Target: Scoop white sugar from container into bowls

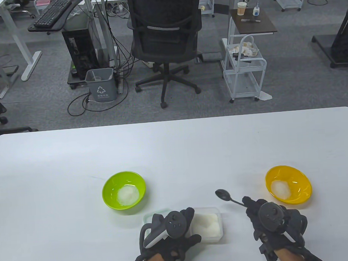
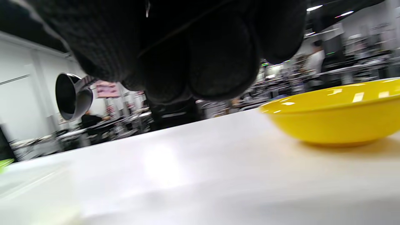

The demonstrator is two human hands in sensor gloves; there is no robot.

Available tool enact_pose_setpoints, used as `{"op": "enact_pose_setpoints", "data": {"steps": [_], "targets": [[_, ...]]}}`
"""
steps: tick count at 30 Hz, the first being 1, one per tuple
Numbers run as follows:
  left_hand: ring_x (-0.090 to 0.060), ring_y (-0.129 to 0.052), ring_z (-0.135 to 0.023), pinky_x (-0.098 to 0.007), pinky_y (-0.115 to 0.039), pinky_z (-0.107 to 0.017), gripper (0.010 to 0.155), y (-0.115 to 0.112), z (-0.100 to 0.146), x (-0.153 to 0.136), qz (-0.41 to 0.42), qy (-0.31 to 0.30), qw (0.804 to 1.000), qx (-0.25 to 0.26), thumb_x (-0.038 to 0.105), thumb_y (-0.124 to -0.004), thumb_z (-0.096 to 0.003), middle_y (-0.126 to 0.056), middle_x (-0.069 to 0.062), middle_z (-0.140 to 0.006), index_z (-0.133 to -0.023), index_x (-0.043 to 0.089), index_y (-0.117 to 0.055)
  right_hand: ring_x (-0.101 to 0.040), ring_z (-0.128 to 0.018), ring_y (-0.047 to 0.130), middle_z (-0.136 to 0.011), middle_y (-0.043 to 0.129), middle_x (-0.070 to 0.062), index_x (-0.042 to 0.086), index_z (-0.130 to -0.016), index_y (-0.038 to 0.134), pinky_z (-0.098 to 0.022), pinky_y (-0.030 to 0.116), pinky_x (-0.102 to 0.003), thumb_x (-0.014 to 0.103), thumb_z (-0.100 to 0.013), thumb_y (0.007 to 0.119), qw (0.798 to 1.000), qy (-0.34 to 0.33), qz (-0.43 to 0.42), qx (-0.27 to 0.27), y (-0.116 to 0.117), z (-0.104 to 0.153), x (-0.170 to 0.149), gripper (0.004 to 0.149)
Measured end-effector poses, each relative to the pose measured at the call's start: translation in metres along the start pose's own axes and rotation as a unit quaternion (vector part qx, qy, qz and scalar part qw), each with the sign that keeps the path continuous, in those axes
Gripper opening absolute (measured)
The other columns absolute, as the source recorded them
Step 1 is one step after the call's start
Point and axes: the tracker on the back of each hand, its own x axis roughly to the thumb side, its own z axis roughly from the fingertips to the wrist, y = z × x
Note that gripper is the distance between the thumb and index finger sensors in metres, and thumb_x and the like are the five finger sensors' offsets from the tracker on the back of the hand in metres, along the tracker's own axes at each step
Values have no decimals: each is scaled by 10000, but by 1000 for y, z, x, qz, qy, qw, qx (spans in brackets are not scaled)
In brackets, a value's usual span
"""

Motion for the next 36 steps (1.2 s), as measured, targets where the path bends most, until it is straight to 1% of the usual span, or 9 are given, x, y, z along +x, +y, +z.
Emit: {"op": "enact_pose_setpoints", "data": {"steps": [5,8,14,18,23,25,28,32,36], "targets": [[-215,-655,-1120,-523,-479,-836,884,0,1,0,0,1,1000,0,715,-684,-376,-467,74,-1220,-1118,405,-318,-247,-487,990,-757,963,-50,388,-879,857,-625,712,-494,390,-453,831,994,-68,87,10,15,7,28,427],[-215,-653,-1121,-523,-480,-836,885,0,1,0,1,1,1000,0,715,-684,-375,-468,74,-1219,-1118,404,-317,-244,-490,987,-763,959,-47,397,-882,849,-630,709,-492,394,-454,825,985,-88,145,-14,24,11,40,428],[-213,-652,-1122,-522,-479,-837,886,0,0,0,1,1,1000,0,715,-683,-377,-465,75,-1220,-1118,410,-308,-228,-522,975,-796,938,-9,441,-881,831,-663,695,-478,408,-459,812,952,-131,271,-49,39,15,64,424],[-214,-653,-1122,-522,-479,-837,887,0,0,0,1,1,1000,-1,716,-684,-376,-466,74,-1220,-1119,409,-309,-209,-467,976,-758,956,13,458,-861,846,-650,716,-459,435,-445,819,944,-161,288,-30,38,18,73,418],[-215,-655,-1121,-523,-479,-836,889,0,0,1,1,1,1000,-1,714,-687,-374,-467,75,-1220,-1119,407,-310,-201,-383,984,-694,986,2,429,-848,867,-601,750,-452,451,-431,824,959,-159,236,13,33,15,68,420],[-213,-654,-1122,-522,-478,-837,885,0,0,1,0,1,1000,-1,716,-684,-375,-466,74,-1220,-1118,405,-317,-194,-332,983,-661,999,-9,403,-851,870,-570,769,-446,459,-429,826,972,-142,177,52,30,11,59,429],[-217,-654,-1120,-523,-478,-836,888,0,0,1,1,1,1000,-1,714,-686,-376,-467,73,-1220,-1119,407,-310,-186,-272,978,-622,1014,-20,372,-842,888,-530,791,-440,472,-427,826,983,-117,111,92,30,5,46,432],[-215,-654,-1121,-523,-479,-837,886,0,0,1,1,1,1000,-1,715,-685,-375,-466,74,-1220,-1118,405,-316,-179,-241,977,-606,1020,-34,341,-846,892,-501,802,-440,473,-434,821,986,-75,30,148,34,0,33,438],[-216,-653,-1121,-523,-477,-837,890,0,0,0,1,1,1000,-1,714,-685,-376,-466,74,-1220,-1120,406,-307,-179,-241,983,-606,1018,-47,319,-849,891,-492,803,-443,470,-443,815,977,-11,-67,201,42,-6,16,439]]}}
